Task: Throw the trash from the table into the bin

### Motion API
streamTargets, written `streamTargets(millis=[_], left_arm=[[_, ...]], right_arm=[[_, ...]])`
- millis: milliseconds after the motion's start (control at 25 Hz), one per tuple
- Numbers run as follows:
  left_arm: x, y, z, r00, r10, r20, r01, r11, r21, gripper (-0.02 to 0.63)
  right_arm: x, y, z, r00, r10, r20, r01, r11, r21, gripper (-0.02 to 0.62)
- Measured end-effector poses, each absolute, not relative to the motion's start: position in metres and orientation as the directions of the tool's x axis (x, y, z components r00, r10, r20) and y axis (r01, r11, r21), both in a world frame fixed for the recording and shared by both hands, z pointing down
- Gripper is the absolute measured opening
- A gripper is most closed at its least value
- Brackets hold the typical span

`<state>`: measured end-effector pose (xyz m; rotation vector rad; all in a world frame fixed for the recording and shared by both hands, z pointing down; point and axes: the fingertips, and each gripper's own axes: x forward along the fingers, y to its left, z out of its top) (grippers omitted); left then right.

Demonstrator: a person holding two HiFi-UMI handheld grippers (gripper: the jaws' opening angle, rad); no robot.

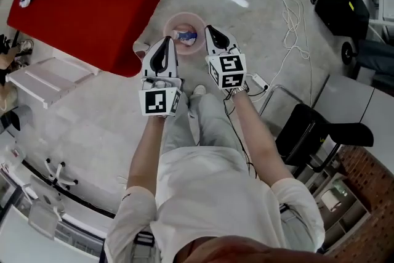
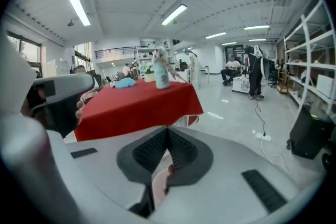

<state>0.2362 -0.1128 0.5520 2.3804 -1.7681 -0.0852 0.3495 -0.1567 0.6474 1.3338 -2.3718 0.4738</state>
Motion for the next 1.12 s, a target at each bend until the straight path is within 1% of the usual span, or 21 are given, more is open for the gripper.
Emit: streamTargets(millis=[280, 520, 840, 1120], left_arm=[[0.216, -0.098, 0.449, 0.242, -0.970, 0.033, -0.961, -0.235, 0.144, 0.005], [0.206, -0.067, 0.392, 0.202, -0.979, 0.015, -0.972, -0.198, 0.129, 0.005], [0.219, -0.033, 0.328, 0.198, -0.978, -0.060, -0.975, -0.203, 0.092, 0.005], [0.188, -0.002, 0.305, 0.084, -0.992, -0.092, -0.992, -0.092, 0.082, 0.005]], right_arm=[[0.349, -0.147, 0.515, -0.508, -0.767, 0.392, -0.851, 0.516, -0.092, 0.009], [0.336, -0.124, 0.434, -0.554, -0.771, 0.315, -0.826, 0.555, -0.096, 0.009], [0.328, -0.087, 0.359, -0.608, -0.773, 0.179, -0.793, 0.585, -0.169, 0.008], [0.304, -0.066, 0.331, -0.679, -0.726, 0.107, -0.732, 0.658, -0.179, 0.009]])
